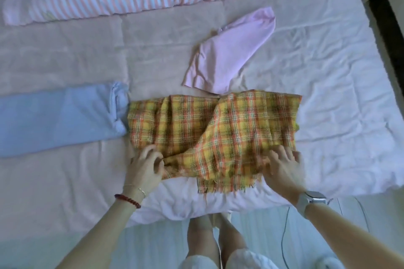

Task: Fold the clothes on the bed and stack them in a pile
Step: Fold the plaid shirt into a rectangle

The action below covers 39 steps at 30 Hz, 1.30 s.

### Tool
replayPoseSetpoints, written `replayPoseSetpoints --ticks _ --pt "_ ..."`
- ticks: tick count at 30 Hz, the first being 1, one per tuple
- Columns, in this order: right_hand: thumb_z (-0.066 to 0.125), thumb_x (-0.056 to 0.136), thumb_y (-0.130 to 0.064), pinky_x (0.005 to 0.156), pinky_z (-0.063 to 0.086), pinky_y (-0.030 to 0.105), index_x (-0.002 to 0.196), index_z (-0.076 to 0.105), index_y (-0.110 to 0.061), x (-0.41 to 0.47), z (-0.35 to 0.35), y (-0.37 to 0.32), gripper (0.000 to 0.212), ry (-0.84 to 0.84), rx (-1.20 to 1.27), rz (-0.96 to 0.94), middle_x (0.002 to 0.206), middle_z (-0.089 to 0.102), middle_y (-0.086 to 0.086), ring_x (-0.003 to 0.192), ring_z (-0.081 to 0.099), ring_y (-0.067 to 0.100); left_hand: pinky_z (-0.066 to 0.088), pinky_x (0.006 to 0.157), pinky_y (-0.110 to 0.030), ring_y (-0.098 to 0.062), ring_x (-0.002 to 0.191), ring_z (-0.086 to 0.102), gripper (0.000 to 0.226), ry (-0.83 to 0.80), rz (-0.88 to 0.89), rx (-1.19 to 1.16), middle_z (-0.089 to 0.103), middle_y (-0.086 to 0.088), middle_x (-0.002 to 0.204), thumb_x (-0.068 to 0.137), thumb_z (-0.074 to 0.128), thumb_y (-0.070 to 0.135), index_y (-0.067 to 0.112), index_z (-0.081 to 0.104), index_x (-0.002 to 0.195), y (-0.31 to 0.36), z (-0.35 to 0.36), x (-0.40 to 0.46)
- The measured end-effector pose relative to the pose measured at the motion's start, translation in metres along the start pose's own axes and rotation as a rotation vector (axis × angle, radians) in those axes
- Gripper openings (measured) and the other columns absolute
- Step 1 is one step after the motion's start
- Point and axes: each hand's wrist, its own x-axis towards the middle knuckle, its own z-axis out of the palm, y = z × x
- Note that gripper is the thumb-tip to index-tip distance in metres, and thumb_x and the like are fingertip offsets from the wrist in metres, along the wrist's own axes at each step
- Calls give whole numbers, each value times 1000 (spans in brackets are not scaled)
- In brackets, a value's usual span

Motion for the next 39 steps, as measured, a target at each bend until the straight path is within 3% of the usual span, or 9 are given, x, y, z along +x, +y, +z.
replayPoseSetpoints --ticks 3,5,8,12,15,21,27,31,39 --pt "45 79 -26 87 42 54 108 66 -14 28 -7 -38 38 57 86 -67 112 63 13 102 59 34 45 89 -47 -40 102 56 16 253 -149 -225 59 -21 107 80 65 2 -3 64 95 5 0 21" --pt "43 83 -28 103 26 61 128 54 -17 46 -4 -64 47 23 108 -99 133 52 11 125 45 33 42 92 -45 -38 108 52 24 297 -204 -218 56 -19 115 84 62 10 -1 63 106 12 -6 44" --pt "31 90 -33 110 1 59 145 27 -25 74 5 -90 56 -24 130 -98 153 25 8 143 15 28 37 96 -46 -35 119 42 39 232 -252 -85 48 -14 130 87 59 29 8 57 120 14 -9 79" --pt "19 96 -37 110 -6 59 148 1 -33 103 22 -101 56 -81 159 -56 158 -1 2 144 -8 23 40 85 -41 -32 110 48 31 97 -290 18 54 -11 120 89 56 36 13 62 109 13 -7 118" --pt "16 96 -40 110 -3 60 147 -9 -34 112 34 -93 56 -157 218 25 157 -12 -4 142 -18 13 37 66 -27 -25 84 57 20 136 -253 -251 65 -8 91 93 53 23 7 64 95 2 -8 128" --pt "19 98 -40 111 5 57 147 -9 -30 114 43 -79 57 -236 203 37 155 -18 -6 139 -21 6 32 52 -21 -3 57 41 17 341 -484 -851 45 5 63 95 51 19 10 53 80 -32 -27 129" --pt "24 96 -39 109 1 62 149 10 -28 125 38 -92 55 -187 156 112 158 1 -1 144 -6 17 27 51 -28 -12 57 43 39 159 -422 -526 43 2 58 97 40 34 11 45 66 -39 -35 145" --pt "26 96 -39 107 -6 63 148 10 -31 127 38 -97 56 -162 67 72 158 1 2 144 -7 22 40 71 -33 -27 91 54 38 38 -213 -225 59 -12 86 94 45 39 7 58 77 -43 -35 157" --pt "12 96 -43 107 -8 63 147 -1 -37 146 32 -46 53 -194 -29 187 158 -3 -6 144 -9 22 39 62 -36 -39 84 58 36 117 -458 -152 60 -22 91 100 30 27 0 54 101 -29 -22 174"
